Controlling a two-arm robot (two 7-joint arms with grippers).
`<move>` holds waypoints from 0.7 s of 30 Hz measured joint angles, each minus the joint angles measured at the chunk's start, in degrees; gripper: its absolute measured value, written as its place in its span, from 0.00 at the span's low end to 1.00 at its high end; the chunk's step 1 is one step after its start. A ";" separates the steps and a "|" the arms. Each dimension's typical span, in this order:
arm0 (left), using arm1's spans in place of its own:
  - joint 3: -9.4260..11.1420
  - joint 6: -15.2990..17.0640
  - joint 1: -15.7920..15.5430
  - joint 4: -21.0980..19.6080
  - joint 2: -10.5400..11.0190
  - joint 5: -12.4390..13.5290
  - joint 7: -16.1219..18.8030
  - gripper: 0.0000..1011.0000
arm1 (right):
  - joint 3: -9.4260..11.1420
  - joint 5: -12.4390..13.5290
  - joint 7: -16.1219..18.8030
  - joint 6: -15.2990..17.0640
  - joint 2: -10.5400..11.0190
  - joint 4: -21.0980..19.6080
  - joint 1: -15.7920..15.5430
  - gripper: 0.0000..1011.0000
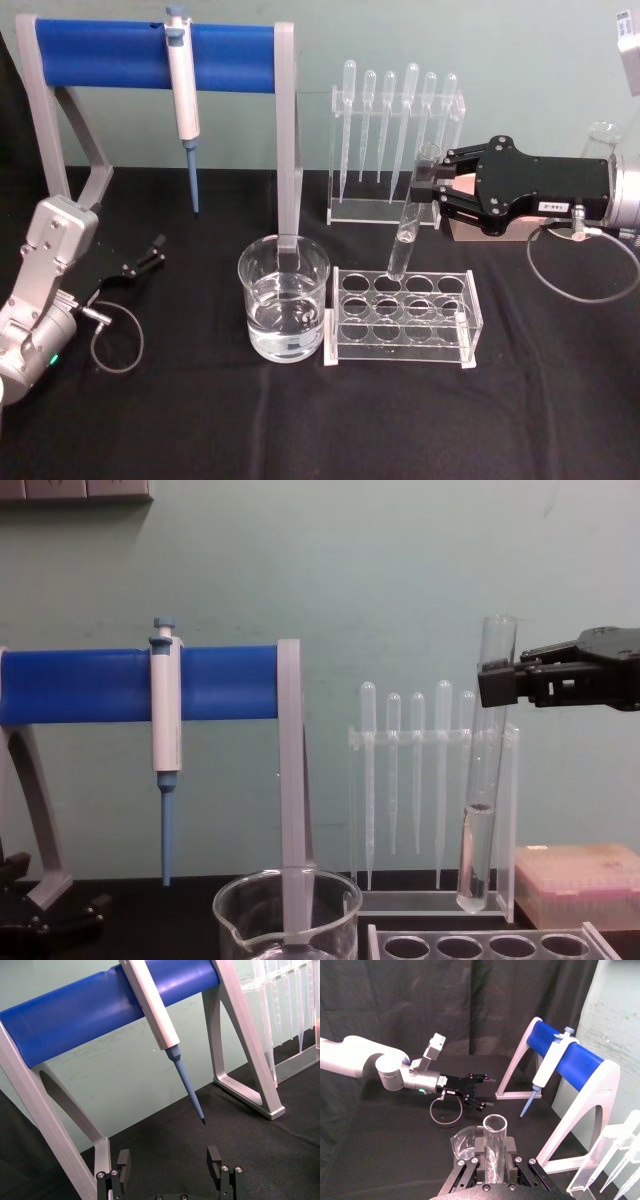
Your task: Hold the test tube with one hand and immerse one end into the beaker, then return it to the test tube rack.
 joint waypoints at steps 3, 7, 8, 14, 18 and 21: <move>0.00 0.00 0.00 0.00 0.00 0.00 0.00 0.99 | -0.05 0.00 0.00 -0.01 -0.01 0.01 0.05 0.23; 0.00 0.00 0.00 0.00 0.00 0.00 0.00 0.99 | -0.79 -0.14 0.73 -0.57 -0.96 0.98 1.25 0.23; 0.00 0.00 0.00 0.00 0.00 0.00 0.00 0.99 | -0.95 -0.22 0.89 -0.63 -1.26 1.17 1.62 0.23; 0.00 0.00 0.00 0.00 0.00 0.00 0.00 0.99 | -2.43 -0.65 1.31 -0.50 -3.80 2.08 4.43 0.23; 0.00 0.00 0.00 0.00 0.00 0.00 0.00 0.99 | -3.78 -0.95 1.34 0.17 -5.64 1.94 6.50 0.23; 0.00 0.00 0.00 0.00 0.00 0.00 0.00 0.99 | -4.70 -1.22 1.27 0.61 -6.71 1.62 7.65 0.23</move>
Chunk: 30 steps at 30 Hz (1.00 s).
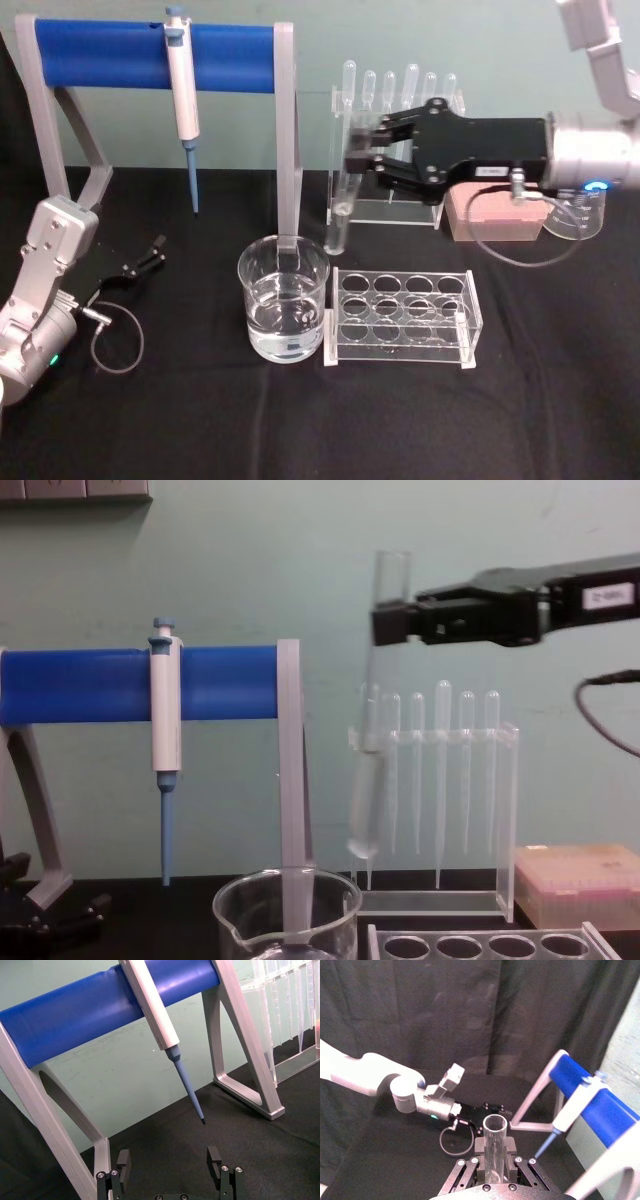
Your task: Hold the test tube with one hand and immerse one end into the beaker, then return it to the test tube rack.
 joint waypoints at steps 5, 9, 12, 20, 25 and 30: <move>0.00 0.00 0.00 0.00 0.00 0.00 0.00 0.99 | -1.51 -0.52 -0.43 0.53 -1.45 -0.46 1.43 0.23; 0.00 0.00 0.00 0.00 0.00 0.00 0.00 0.99 | -3.09 -1.31 -0.72 0.73 -2.60 -0.21 2.50 0.23; 0.00 0.00 0.00 0.00 0.00 0.00 0.00 0.99 | -4.02 -1.81 -0.80 0.59 -3.48 0.63 2.98 0.23; 0.00 0.00 0.00 0.00 0.00 0.00 0.00 0.99 | -5.86 -2.65 -0.74 -0.61 -5.28 3.43 2.98 0.23; -0.01 0.00 0.00 0.00 0.00 0.00 0.00 0.99 | -6.69 -3.48 -0.73 -2.06 -6.16 5.36 2.13 0.23; 0.00 0.00 0.00 0.00 0.00 0.00 0.00 0.99 | -7.17 -4.49 -0.78 -3.59 -6.82 7.03 1.14 0.23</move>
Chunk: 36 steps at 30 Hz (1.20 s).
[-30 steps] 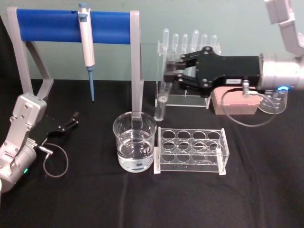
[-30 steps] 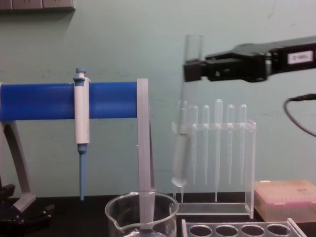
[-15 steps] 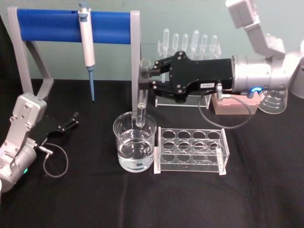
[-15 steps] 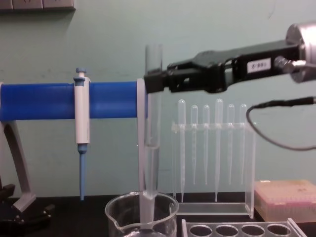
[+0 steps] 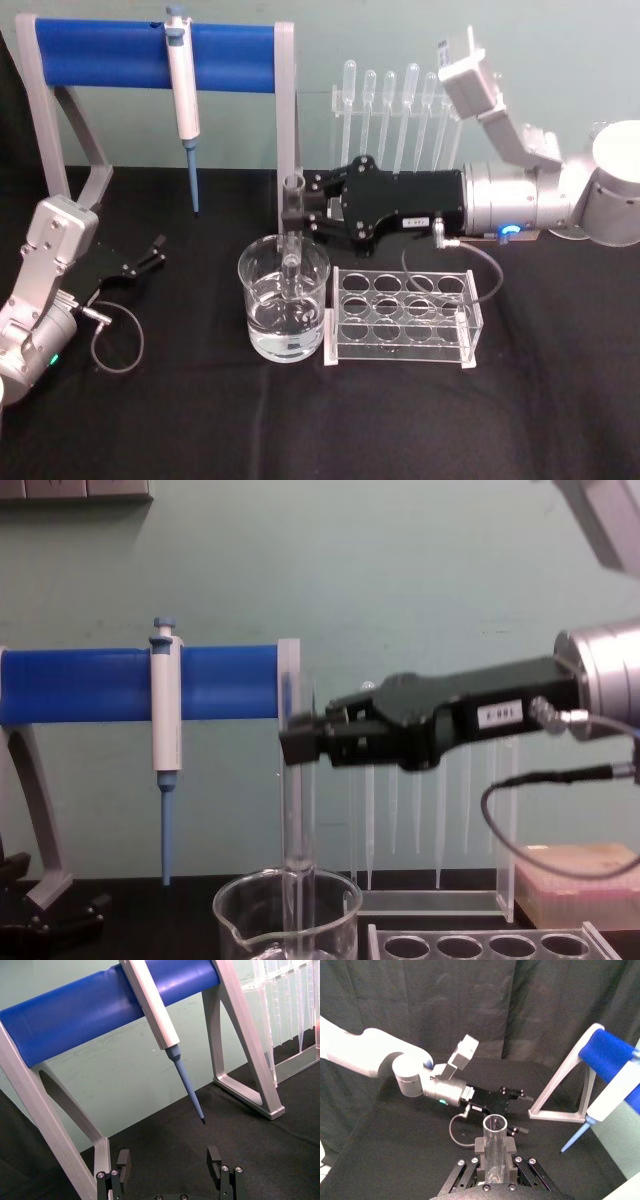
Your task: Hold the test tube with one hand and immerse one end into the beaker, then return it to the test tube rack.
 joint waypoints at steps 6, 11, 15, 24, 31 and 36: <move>0.00 0.00 0.00 0.00 0.00 0.00 0.00 0.99 | -0.17 -1.04 0.04 -1.91 -0.98 2.43 -1.05 0.23; 0.00 0.00 0.00 0.00 0.00 0.00 0.00 0.99 | 0.17 -1.88 0.23 -3.84 -1.86 4.18 -1.58 0.23; 0.00 0.00 0.00 0.00 0.00 0.00 0.00 0.99 | 0.51 -2.22 0.45 -4.83 -2.28 5.01 -1.96 0.23; 0.00 0.00 0.00 0.00 0.00 0.00 0.00 0.99 | 1.25 -2.36 1.61 -6.62 -3.99 7.86 -2.95 0.23; 0.00 0.00 0.00 0.00 0.00 0.00 0.00 0.99 | 1.25 -3.38 1.69 -6.81 -4.01 7.70 -3.38 0.23; 0.00 0.00 0.00 0.00 0.00 0.00 0.00 0.99 | 1.32 -4.00 1.62 -7.15 -3.81 7.49 -3.76 0.23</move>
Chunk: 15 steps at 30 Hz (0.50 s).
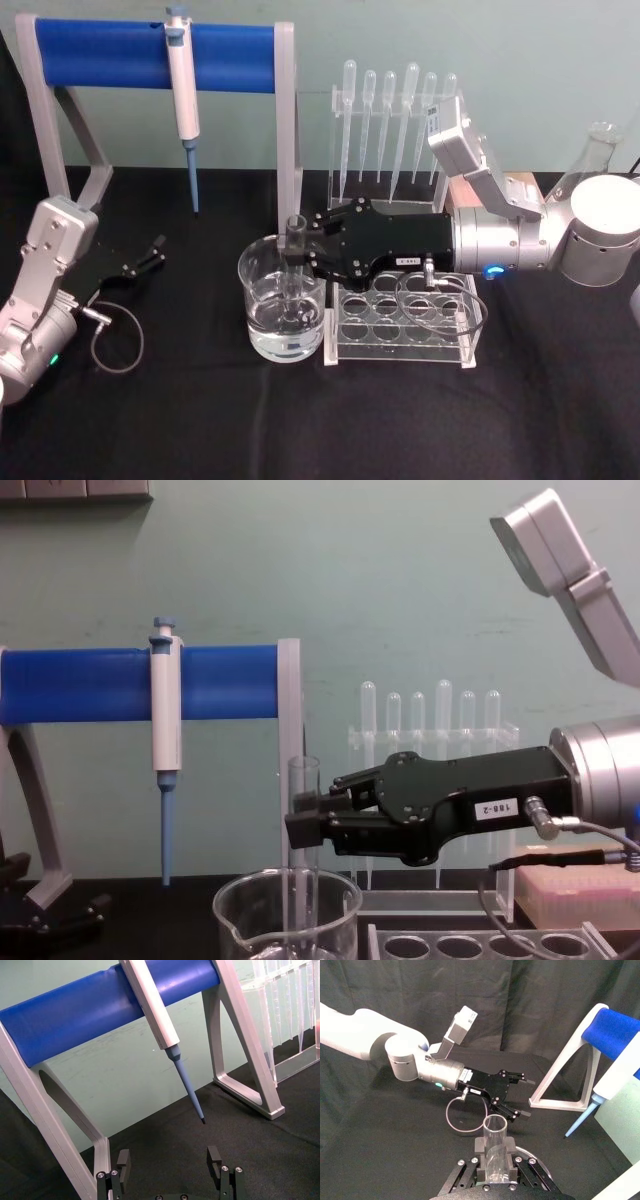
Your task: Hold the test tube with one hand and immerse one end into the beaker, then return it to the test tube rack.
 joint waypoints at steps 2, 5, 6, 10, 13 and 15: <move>0.00 0.00 0.00 0.00 0.00 0.00 0.00 0.99 | 0.07 -0.26 0.03 -0.30 -0.03 0.20 -0.19 0.23; 0.00 0.00 0.00 0.00 0.00 0.00 0.00 0.99 | 0.10 -0.46 0.07 -0.49 -0.14 0.52 -0.31 0.23; 0.00 0.00 0.00 0.00 0.00 0.00 0.00 0.99 | 0.12 -0.56 0.14 -0.58 -0.21 0.69 -0.36 0.23; 0.00 0.00 0.00 0.00 0.00 0.00 0.00 0.99 | 0.16 -0.82 0.31 -0.82 -0.51 1.23 -0.40 0.23; 0.00 0.00 0.00 0.00 0.00 0.00 0.00 0.99 | 0.16 -0.94 0.62 -0.99 -0.78 1.73 -0.41 0.23; 0.00 0.00 0.00 0.00 0.00 0.00 0.00 0.99 | 0.17 -0.98 0.78 -1.12 -1.04 2.24 -0.40 0.23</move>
